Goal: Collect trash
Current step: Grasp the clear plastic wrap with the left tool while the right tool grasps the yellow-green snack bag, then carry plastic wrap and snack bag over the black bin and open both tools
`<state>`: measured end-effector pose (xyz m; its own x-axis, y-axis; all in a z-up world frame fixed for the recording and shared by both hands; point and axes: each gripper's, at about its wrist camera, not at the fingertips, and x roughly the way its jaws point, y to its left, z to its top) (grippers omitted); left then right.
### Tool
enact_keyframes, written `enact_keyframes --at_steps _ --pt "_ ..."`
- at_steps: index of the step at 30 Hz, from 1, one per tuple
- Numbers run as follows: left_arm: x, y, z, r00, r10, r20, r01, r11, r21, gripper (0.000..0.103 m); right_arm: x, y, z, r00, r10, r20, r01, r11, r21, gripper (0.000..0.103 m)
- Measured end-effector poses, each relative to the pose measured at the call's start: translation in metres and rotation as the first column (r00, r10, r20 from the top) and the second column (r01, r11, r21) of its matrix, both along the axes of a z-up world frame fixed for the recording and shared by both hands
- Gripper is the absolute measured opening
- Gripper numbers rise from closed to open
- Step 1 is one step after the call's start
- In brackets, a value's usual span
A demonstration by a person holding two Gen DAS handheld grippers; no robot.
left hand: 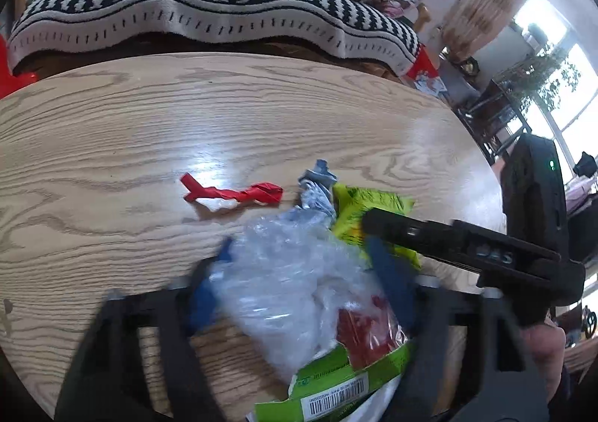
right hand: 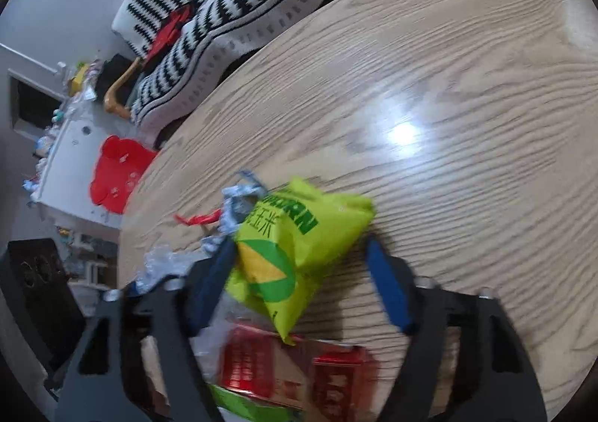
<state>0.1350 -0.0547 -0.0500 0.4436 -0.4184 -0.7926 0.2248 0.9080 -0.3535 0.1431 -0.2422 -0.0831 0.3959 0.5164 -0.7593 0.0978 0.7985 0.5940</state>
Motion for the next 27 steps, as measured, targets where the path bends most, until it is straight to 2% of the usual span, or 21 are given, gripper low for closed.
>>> enact_keyframes --at_steps 1,2,3,5,9,15,27 --pt "-0.001 0.000 0.001 1.000 0.000 0.000 0.000 1.000 -0.001 0.035 -0.001 0.001 0.003 1.000 0.000 0.013 0.000 1.000 -0.019 0.045" --pt "-0.002 0.002 0.002 1.000 0.002 0.003 -0.002 1.000 -0.003 0.021 -0.003 0.002 0.007 1.000 0.001 0.027 0.000 0.999 -0.038 0.042" --pt "-0.003 0.005 0.005 1.000 0.011 0.008 -0.010 1.000 -0.009 0.015 -0.005 0.001 0.013 0.999 -0.001 0.050 0.003 0.999 -0.049 0.041" --pt "-0.006 0.013 0.014 0.999 0.038 0.027 -0.037 0.999 -0.027 0.010 -0.010 -0.004 0.026 0.995 -0.016 0.094 0.021 0.999 -0.049 0.041" --pt "-0.014 0.027 0.041 0.993 0.073 0.097 -0.067 0.996 -0.064 0.009 -0.019 -0.014 0.051 0.984 -0.029 0.174 0.046 0.994 -0.098 0.041" --pt "-0.025 0.037 0.070 0.976 0.119 0.183 -0.106 0.991 -0.081 0.008 -0.034 -0.026 0.066 0.976 -0.021 0.216 0.057 0.986 -0.159 0.041" --pt "-0.036 0.017 0.088 0.970 0.106 0.219 -0.092 0.993 -0.074 0.008 -0.069 -0.060 0.085 0.969 -0.023 0.248 0.086 0.965 -0.248 0.041"
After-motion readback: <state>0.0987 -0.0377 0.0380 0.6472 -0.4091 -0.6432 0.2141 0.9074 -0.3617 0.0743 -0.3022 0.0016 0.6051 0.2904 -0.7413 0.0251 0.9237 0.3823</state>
